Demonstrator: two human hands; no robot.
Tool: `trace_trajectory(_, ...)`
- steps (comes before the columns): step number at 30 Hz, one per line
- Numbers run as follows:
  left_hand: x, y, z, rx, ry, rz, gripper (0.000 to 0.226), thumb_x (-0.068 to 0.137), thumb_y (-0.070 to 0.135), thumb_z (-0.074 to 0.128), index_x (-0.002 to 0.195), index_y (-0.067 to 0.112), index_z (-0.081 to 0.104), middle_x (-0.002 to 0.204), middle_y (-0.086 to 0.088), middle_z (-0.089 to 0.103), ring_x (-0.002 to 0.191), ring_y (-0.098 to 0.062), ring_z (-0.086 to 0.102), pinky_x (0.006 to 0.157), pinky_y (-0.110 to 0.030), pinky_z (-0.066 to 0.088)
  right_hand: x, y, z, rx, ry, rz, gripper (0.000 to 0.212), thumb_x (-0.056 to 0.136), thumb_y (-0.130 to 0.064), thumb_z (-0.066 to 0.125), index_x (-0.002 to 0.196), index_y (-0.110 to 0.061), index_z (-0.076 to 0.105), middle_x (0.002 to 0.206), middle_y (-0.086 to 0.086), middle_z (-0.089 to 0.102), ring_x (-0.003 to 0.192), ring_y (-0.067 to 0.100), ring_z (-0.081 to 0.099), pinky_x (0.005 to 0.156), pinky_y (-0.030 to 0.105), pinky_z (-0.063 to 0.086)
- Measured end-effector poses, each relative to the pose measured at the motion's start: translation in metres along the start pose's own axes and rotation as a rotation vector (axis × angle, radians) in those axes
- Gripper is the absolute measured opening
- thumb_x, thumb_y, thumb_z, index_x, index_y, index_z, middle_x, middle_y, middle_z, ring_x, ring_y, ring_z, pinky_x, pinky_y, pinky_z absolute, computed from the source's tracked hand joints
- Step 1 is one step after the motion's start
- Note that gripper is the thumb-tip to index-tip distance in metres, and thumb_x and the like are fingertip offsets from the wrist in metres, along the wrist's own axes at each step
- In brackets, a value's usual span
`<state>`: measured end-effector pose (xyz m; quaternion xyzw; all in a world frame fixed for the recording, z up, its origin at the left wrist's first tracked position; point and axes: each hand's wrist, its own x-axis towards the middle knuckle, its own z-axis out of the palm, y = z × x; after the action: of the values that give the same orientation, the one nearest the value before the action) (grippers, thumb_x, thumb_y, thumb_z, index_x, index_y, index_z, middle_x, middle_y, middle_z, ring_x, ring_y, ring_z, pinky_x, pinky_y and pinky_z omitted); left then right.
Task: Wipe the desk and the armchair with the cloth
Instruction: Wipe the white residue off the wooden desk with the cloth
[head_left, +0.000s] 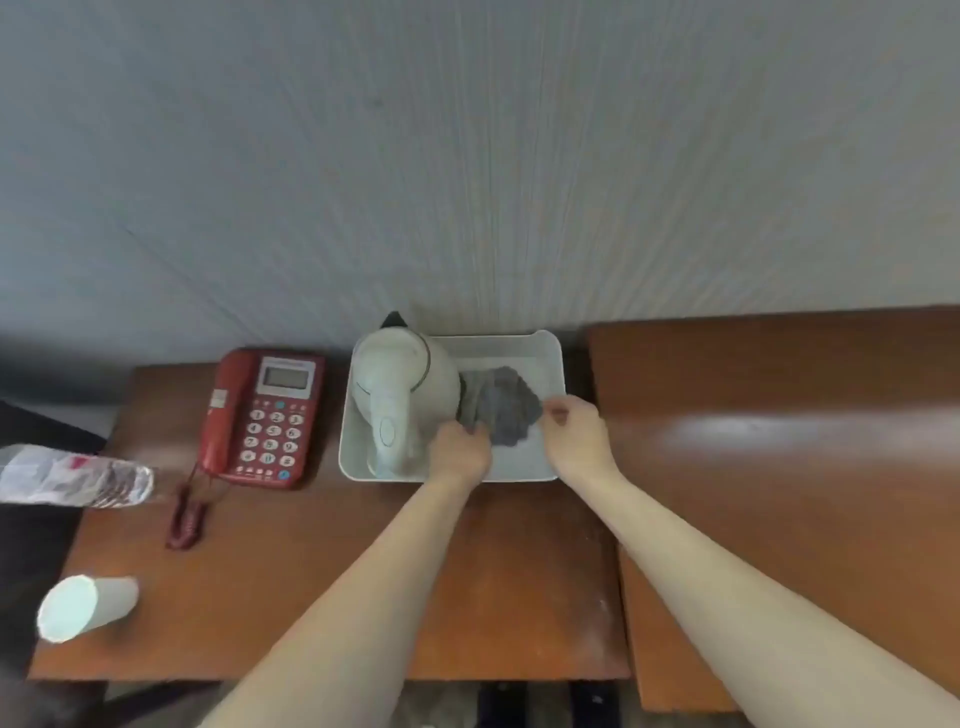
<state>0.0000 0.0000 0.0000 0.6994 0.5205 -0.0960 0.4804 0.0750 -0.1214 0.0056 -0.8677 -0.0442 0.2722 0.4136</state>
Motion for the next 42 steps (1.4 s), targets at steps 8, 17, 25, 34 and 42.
trace_trajectory(8,0.09,-0.044,0.062,-0.613,0.046,-0.185,0.066,0.071,0.041,0.067,0.118,-0.005,0.064,0.113,-0.022,0.072,0.102,-0.037,0.072,0.094,-0.052,0.058,0.061,0.012,0.065,-0.234,-0.011,-0.052,0.031,0.098,-0.01,0.05,0.126,0.0,0.055,0.129,0.02,0.055,0.122,0.036,0.053,0.098,0.039,0.044)
trace_trajectory(17,0.077,-0.021,0.058,-0.641,-0.046,-0.17,0.016,0.077,0.024,0.078,0.075,0.012,0.067,0.067,-0.008,0.064,0.054,-0.019,0.055,0.056,-0.028,0.047,0.076,0.008,0.073,-0.274,0.006,0.159,0.036,0.094,-0.023,0.056,0.123,-0.002,0.063,0.126,0.02,0.067,0.12,0.035,0.062,0.095,0.036,0.05)
trace_trajectory(25,0.021,0.016,-0.006,-0.453,-0.376,0.037,0.008,0.092,0.01,0.07,0.094,0.015,0.064,0.069,-0.002,0.053,0.055,-0.011,0.045,0.06,-0.027,0.046,0.018,-0.013,-0.001,0.019,0.194,0.027,0.017,0.088,-0.034,0.062,0.085,-0.017,0.058,0.095,0.001,0.057,0.084,0.021,0.058,0.072,0.036,0.049)
trace_trajectory(34,-0.08,0.138,0.056,-0.083,-0.537,0.406,0.015,0.096,0.028,0.07,0.092,0.013,0.07,0.057,0.007,0.052,0.052,-0.01,0.043,0.052,-0.026,0.036,-0.054,0.022,-0.166,0.909,0.383,0.161,0.019,0.088,-0.013,0.073,0.104,-0.004,0.067,0.097,0.012,0.077,0.087,0.024,0.076,0.073,0.037,0.059)
trace_trajectory(42,-0.231,0.246,0.155,0.072,-0.725,0.863,0.014,0.098,0.026,0.066,0.092,0.019,0.078,0.076,0.016,0.076,0.063,0.012,0.06,0.056,-0.008,0.045,-0.14,0.075,-0.337,1.365,0.314,0.096,0.044,0.09,-0.01,0.071,0.129,0.006,0.061,0.126,0.028,0.068,0.119,0.044,0.064,0.102,0.055,0.051)
